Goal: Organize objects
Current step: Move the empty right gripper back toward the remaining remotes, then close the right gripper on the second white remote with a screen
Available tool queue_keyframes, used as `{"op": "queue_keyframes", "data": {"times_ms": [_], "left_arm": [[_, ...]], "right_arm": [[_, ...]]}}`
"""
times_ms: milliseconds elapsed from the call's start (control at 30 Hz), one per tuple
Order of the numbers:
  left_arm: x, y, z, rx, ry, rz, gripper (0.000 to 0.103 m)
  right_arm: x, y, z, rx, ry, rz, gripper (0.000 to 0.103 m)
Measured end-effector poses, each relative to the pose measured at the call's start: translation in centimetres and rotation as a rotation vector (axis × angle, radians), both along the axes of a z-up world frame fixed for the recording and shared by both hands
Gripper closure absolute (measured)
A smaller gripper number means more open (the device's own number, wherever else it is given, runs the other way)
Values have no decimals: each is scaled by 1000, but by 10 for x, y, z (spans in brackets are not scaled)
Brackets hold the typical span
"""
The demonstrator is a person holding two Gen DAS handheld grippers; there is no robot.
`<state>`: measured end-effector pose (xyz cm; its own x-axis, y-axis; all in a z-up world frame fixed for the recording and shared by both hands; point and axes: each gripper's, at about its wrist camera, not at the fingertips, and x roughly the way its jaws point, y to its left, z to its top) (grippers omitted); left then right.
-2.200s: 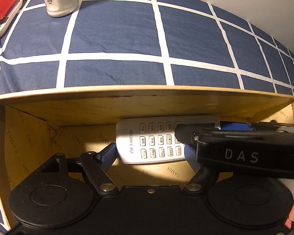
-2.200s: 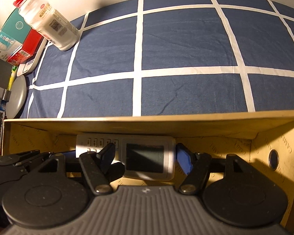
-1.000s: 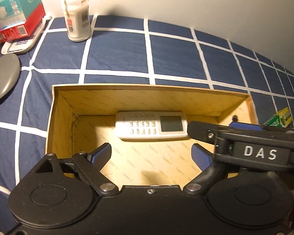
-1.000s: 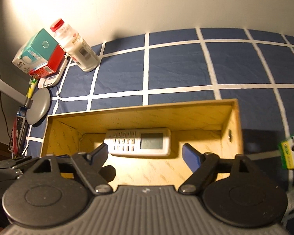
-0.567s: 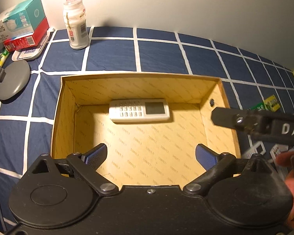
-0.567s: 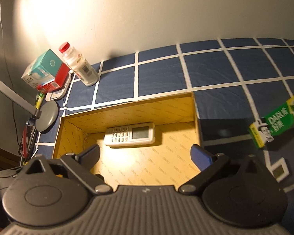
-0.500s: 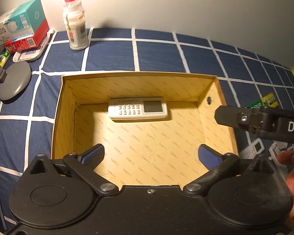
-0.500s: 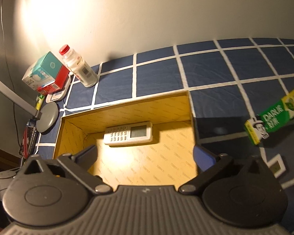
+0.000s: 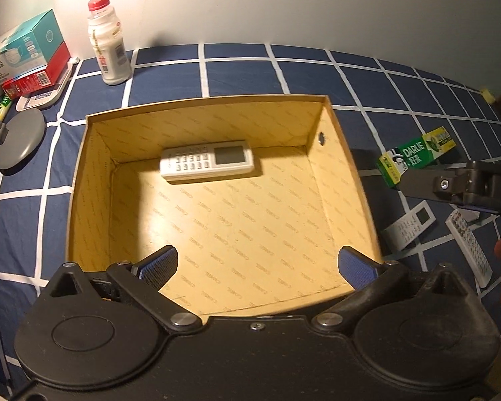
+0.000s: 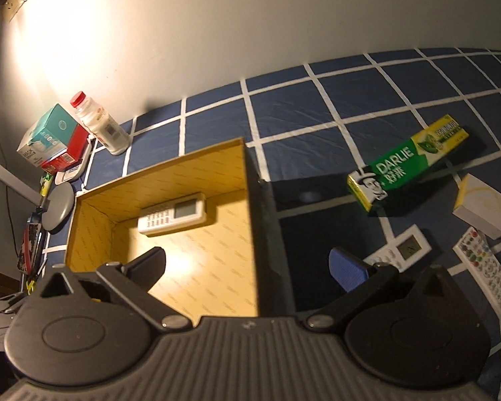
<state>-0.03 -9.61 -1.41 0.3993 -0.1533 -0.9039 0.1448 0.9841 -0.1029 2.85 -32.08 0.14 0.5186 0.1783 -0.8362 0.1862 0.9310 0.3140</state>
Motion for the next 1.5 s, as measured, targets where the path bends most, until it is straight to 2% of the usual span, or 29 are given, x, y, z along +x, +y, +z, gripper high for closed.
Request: {"op": "queue_keyframes", "data": {"times_ms": [300, 833, 1233, 1500], "left_arm": [[-12, -62, -5, 8, 23, 67, 0], [-35, -162, -25, -20, 57, 238, 0], [-25, -199, -56, -47, 131, 326, 0], [-5, -206, -87, -62, 198, 373, 0]], "right_arm": [[-6, -57, -6, -18, 33, 64, 0], [-8, -143, -23, -33, 92, 274, 0], [11, -173, -48, -7, 161, 338, 0], [36, -174, -82, -22, 234, 383, 0]]}}
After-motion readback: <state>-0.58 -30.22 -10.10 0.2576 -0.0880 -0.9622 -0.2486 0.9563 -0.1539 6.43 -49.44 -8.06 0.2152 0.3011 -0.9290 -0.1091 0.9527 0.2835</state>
